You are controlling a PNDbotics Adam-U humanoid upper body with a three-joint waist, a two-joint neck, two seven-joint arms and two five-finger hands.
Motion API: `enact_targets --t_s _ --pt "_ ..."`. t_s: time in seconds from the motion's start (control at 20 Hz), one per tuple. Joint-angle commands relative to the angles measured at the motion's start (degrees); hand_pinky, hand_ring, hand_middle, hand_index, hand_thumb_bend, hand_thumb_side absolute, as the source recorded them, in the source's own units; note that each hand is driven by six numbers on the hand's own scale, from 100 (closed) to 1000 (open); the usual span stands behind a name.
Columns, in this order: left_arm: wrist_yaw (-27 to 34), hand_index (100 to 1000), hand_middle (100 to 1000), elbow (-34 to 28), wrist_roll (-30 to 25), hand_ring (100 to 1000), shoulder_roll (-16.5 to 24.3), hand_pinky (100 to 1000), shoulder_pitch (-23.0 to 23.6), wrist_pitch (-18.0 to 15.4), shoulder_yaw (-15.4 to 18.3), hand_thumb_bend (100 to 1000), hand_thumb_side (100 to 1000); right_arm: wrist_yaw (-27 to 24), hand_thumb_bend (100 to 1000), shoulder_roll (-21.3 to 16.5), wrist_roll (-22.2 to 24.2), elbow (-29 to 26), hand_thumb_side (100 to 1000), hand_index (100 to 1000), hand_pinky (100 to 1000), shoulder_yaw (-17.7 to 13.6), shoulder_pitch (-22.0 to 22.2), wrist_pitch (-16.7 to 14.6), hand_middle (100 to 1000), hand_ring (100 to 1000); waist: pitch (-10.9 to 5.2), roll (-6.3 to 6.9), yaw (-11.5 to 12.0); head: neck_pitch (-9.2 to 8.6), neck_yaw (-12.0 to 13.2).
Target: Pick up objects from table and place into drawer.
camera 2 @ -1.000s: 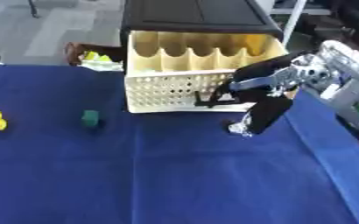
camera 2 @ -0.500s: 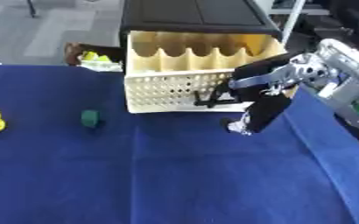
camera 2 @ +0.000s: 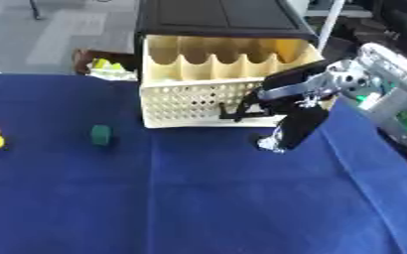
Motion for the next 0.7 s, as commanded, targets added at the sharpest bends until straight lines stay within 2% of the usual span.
enact_targets --t_s 0.05,0.7 --pt "-0.3 791 529 -1.2 -0.1 608 0.9 422 -0.2 0.0 0.2 100 851 0.5 100 -1.0 0.0 -1.3 472 889 207 -1.4 -1.2 0.3 100 100 -1.12 0.08 0.0 -0.43 0.1" --pt "-0.5 791 530 -1.2 -0.2 609 1.0 421 -0.2 0.1 0.2 100 852 2.3 100 -0.8 0.0 -2.1 453 881 217 -1.4 -1.9 -0.1 100 100 -1.05 0.02 0.0 -0.31 0.2"
